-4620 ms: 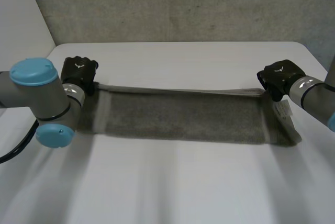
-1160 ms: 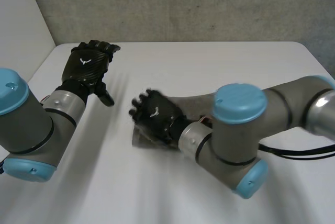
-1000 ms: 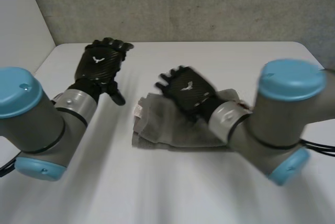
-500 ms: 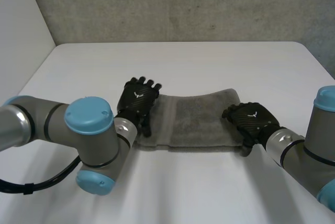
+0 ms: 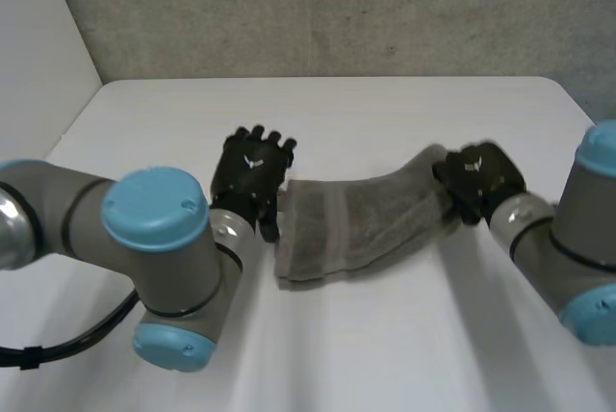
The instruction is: Fold the towel.
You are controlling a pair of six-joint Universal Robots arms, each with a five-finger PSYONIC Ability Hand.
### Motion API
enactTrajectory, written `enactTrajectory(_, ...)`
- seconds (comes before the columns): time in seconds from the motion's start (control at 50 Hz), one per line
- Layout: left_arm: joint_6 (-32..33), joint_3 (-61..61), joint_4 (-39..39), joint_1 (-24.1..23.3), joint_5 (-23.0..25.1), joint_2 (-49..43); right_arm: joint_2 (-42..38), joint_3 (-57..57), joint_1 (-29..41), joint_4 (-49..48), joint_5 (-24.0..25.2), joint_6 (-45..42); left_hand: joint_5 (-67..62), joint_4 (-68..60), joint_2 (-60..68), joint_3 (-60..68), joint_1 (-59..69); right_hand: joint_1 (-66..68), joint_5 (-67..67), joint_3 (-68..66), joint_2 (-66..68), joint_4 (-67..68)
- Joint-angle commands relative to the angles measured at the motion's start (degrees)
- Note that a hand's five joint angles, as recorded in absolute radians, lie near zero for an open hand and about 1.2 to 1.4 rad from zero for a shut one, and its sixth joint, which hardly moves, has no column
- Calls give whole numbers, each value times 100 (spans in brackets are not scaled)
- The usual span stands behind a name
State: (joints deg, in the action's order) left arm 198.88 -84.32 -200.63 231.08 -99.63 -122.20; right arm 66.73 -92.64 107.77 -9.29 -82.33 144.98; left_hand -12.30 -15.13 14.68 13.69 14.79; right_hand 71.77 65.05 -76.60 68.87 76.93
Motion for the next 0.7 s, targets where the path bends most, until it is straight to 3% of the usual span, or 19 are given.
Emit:
enactTrajectory(0.02, -51, -14, 103, 348, -135, 635, 17, 1263, 910, 357, 85, -1032, 1192, 475, -429, -331, -441, 823, 495, -340, 1113, 307)
enactTrajectory(0.1, -86, -50, 130, 692, -224, 917, -300, 1784, 1396, 463, 314, -1288, 1192, 475, -429, -331, -441, 823, 495, -340, 1113, 307)
enactTrajectory(0.14, -95, -120, 147, 990, -224, 1136, -738, 2169, 1807, 524, 838, -1402, 1209, 491, -446, -348, -458, 823, 495, -340, 1113, 307)
enactTrajectory(0.16, -95, -120, 147, 991, -224, 1137, -740, 2171, 1809, 525, 841, -1403, 1209, 491, -446, -348, -458, 823, 495, -340, 1113, 307)
enactTrajectory(0.2, -147, -181, 156, 1201, -215, 1294, -1168, 2311, 2098, 734, 1550, -1420, 1209, 491, -446, -348, -458, 823, 495, -340, 1113, 307)
enactTrajectory(0.26, -331, -260, 165, 1281, -206, 1374, -1573, 2329, 2353, 1103, 1903, -1525, 1209, 491, -446, -348, -458, 823, 495, -340, 1113, 307)
enactTrajectory(0.34, -552, -349, 173, 1273, -153, 1401, -1777, 2303, 2433, 1351, 1729, -1772, 1225, 508, -463, -365, -474, 374, 46, 108, 665, -141)
enactTrajectory(0.38, -674, -410, 173, 1255, -66, 1392, -1777, 2241, 2485, 1351, 1327, -1833, 1225, 508, -463, -365, -474, -3576, -3904, 4059, -3286, -4092)
enactTrajectory(0.4, -692, -419, 165, 1238, -5, 1392, -1777, 2241, 2486, 1351, 1325, -1833, 1225, 508, -463, -365, -474, -3595, -3923, 4078, -3305, -4111)
enactTrajectory(0.44, -693, -410, 156, 1229, 57, 1383, -1664, 2163, 2424, 1228, 808, -1737, 1225, 508, -463, -365, -474, -5405, -5733, 5887, -5115, -5920)
enactTrajectory(0.52, -710, -375, 121, 1202, 163, 1374, -1276, 1925, 2398, 920, 428, -1447, 1225, 508, -463, -365, -474, -6177, -6505, 6660, -5887, -6693)
enactTrajectory(0.56, -745, -340, 112, 1150, 224, 1357, -839, 1566, 2363, 500, 253, -870, 1225, 508, -463, -365, -474, -6177, -6505, 6660, -5887, -6693)
enactTrajectory(0.62, -850, -322, 51, 1010, 242, 1331, -634, 1415, 2266, 366, 235, -515, 1225, 508, -463, -365, -474, -6177, -6505, 6660, -5887, -6693)
enactTrajectory(0.7, -1008, -287, -11, 860, 242, 1295, -179, 1187, 1775, 278, 208, 641, 1225, 508, -463, -365, -474, -6177, -6505, 6660, -5887, -6693)
